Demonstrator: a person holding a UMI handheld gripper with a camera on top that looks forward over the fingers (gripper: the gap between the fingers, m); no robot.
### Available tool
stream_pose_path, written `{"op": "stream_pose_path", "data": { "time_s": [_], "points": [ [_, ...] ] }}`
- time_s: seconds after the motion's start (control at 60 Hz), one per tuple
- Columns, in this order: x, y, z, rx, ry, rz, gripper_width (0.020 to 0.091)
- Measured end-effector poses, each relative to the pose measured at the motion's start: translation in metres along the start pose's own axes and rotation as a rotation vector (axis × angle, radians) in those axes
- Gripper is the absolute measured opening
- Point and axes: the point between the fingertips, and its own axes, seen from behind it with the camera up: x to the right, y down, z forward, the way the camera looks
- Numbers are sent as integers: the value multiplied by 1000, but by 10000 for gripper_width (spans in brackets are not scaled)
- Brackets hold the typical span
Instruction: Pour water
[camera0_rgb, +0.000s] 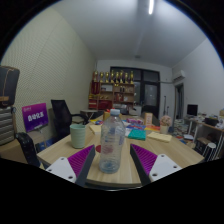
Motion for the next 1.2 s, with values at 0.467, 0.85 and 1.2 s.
{"op": "stream_pose_path", "data": {
  "time_s": [0.467,0.85,1.2],
  "points": [
    [-10,14,106,12,-92,31,769],
    [-14,3,130,71,-112,49,534],
    [17,-66,180,111,23,-825,453]
  ]
}}
